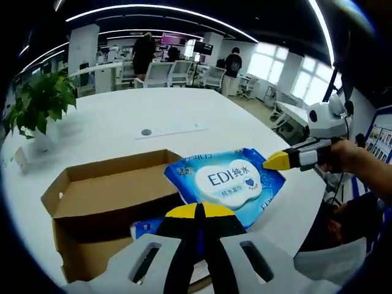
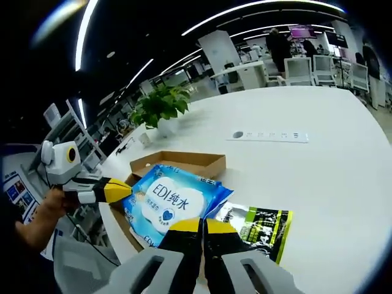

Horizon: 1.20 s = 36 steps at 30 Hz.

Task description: Operate the shoe box by opening the lid, removing the specified soft item, and placing it in the target area until the item is outside and the box remains undamaged.

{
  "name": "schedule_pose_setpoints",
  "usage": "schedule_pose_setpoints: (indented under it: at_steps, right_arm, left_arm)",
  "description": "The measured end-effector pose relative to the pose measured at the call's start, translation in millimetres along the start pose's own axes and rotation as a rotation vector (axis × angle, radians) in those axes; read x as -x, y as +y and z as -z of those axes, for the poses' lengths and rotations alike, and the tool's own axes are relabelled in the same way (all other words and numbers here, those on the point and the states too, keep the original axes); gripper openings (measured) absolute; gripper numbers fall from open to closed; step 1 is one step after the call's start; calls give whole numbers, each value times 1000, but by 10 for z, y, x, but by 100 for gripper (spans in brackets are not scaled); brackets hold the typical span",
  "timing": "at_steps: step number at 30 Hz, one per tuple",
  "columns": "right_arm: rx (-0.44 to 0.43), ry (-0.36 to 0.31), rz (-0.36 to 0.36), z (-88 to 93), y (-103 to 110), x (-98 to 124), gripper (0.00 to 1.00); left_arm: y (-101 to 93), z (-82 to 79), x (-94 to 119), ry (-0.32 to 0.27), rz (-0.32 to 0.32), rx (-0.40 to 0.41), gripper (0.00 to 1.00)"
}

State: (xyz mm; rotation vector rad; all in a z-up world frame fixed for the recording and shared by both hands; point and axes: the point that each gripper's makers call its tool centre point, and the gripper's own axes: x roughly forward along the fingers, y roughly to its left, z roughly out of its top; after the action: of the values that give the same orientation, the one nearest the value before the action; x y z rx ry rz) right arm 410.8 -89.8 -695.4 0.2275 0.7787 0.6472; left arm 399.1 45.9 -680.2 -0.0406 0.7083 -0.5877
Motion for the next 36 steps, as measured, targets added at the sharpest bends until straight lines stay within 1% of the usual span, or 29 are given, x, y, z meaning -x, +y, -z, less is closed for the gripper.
schedule_pose_setpoints:
  at_steps: [1,3,6,14,19,28,32,36]
  right_arm:
    - [0,-1,1,-1,-7,7,0]
    - [1,-5,8,-10,-56,50,0]
    - [-9,-11,20,-21,-144,120,0]
    - [3,-7,53,12,-332,248,0]
    - [0,-3,66,43,-429,279,0]
    - [-4,9,92,125,-575,266,0]
    - [-11,18,104,167,-641,240,0]
    - [-6,37,118,212,-705,184,0]
  left_arm:
    - [-42,-14,-16,-4,4,-9,0]
    - [-56,-32,-45,-4,8,-12,0]
    - [-161,-74,-111,-10,22,-22,0]
    - [-319,-77,-272,-7,46,-42,0]
    - [-400,-70,-345,-14,56,-45,0]
    - [-440,1,-510,4,68,-40,0]
    - [-460,60,-593,25,76,-43,0]
    - [-449,167,-695,61,79,-51,0]
